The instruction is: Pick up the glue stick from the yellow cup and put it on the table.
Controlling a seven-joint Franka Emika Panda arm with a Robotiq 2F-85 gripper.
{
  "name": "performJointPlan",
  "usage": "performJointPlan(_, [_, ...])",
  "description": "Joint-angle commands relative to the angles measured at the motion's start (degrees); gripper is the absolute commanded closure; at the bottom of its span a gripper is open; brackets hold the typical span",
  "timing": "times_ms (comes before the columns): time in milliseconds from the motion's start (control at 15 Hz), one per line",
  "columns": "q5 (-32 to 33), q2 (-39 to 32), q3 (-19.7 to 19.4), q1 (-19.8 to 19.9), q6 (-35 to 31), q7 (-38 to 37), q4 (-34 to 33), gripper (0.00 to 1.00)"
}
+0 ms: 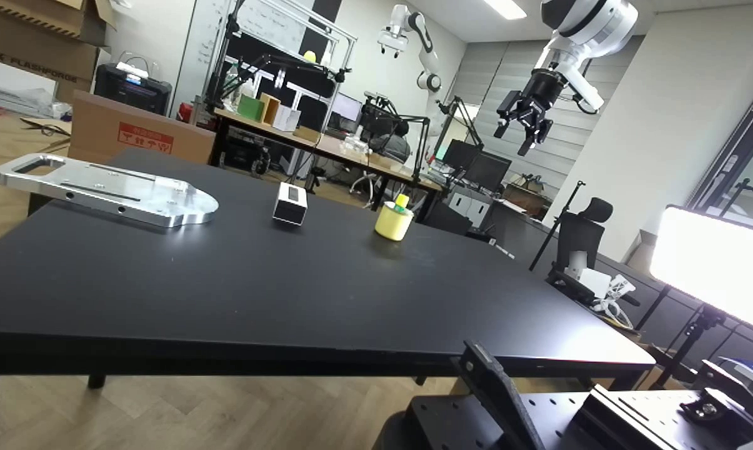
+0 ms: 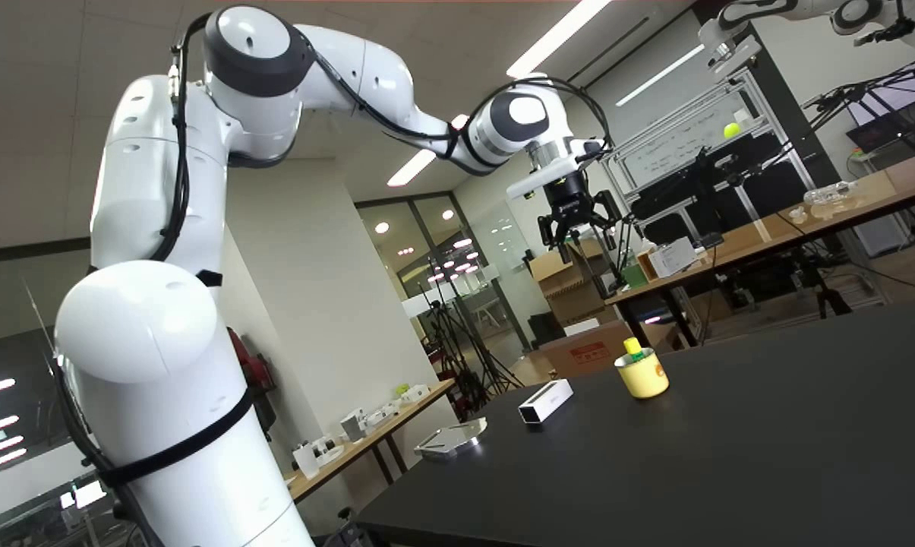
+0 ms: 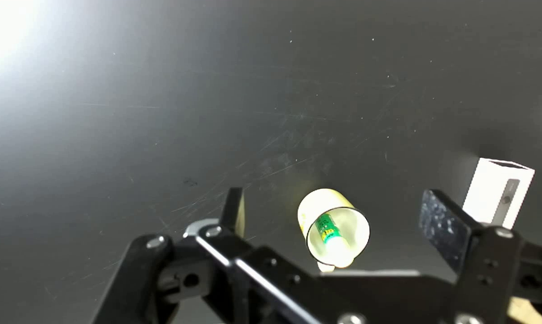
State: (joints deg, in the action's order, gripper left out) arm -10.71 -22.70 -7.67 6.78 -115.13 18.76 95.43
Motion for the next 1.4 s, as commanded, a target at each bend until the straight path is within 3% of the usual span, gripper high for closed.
performJointPlan(0, [0.86,0.07,1.91,1.65,0.05,-0.53,-0.1,0.0])
performJointPlan(533, [1.6,-18.61,5.31,2.99,1.31,-0.96,-21.99,0.0])
performJointPlan(1333, [9.68,-41.71,8.79,-1.77,4.74,0.62,-51.73,0.0])
